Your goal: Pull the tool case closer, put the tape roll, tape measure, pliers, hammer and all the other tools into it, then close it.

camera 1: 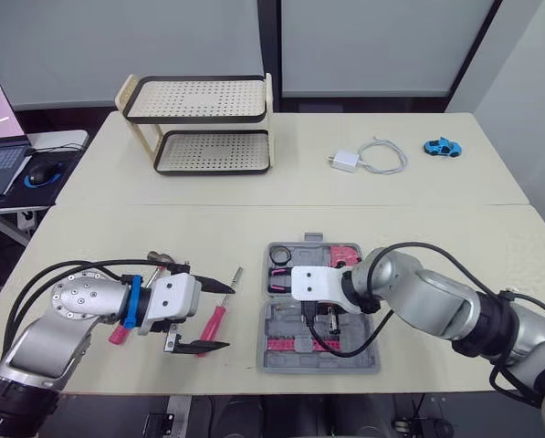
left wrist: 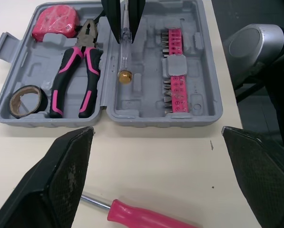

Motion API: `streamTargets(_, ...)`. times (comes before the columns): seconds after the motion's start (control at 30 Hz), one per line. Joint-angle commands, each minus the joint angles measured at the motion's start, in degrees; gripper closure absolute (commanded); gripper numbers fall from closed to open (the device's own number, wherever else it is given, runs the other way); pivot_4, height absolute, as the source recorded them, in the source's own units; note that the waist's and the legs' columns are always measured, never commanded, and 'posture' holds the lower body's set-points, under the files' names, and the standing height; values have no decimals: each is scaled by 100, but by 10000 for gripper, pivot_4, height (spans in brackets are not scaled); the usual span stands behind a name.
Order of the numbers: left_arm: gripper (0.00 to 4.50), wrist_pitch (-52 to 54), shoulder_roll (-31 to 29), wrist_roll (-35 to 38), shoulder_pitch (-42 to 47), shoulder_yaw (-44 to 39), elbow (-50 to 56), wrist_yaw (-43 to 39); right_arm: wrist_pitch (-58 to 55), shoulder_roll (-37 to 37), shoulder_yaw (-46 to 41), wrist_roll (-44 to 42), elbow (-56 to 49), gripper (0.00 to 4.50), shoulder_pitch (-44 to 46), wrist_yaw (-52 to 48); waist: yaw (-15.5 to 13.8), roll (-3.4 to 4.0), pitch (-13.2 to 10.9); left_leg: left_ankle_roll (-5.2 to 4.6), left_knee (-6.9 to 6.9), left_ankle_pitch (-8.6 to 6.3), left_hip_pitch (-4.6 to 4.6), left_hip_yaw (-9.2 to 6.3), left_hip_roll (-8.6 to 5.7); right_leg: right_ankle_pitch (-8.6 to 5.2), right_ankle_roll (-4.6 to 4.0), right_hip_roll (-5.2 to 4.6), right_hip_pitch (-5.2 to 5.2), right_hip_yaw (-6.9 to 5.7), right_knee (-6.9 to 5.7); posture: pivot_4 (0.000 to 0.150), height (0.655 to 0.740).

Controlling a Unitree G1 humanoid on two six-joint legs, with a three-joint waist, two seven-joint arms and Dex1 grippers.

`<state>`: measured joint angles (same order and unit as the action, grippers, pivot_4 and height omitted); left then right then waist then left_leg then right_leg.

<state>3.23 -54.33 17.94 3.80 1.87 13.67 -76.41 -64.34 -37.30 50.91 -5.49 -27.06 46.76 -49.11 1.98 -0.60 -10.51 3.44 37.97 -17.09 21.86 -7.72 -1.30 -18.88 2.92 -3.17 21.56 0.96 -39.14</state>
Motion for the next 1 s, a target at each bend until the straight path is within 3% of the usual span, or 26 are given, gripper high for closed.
streamTargets(0.03,0,-81,10,11,53,-11,85,2,10,212,91,171,25,42819,55,148,2,0,0,0,0,0,0,0,-1,0,0,2,2,0,-2,1500,7400)
streamTargets(1.0,0,143,78,96,230,136,280,18,182,615,278,526,561,42820,-132,219,92,-1,1,2,5,2,-1,3,-2,0,0,2,34,2,-71,1500,7400)
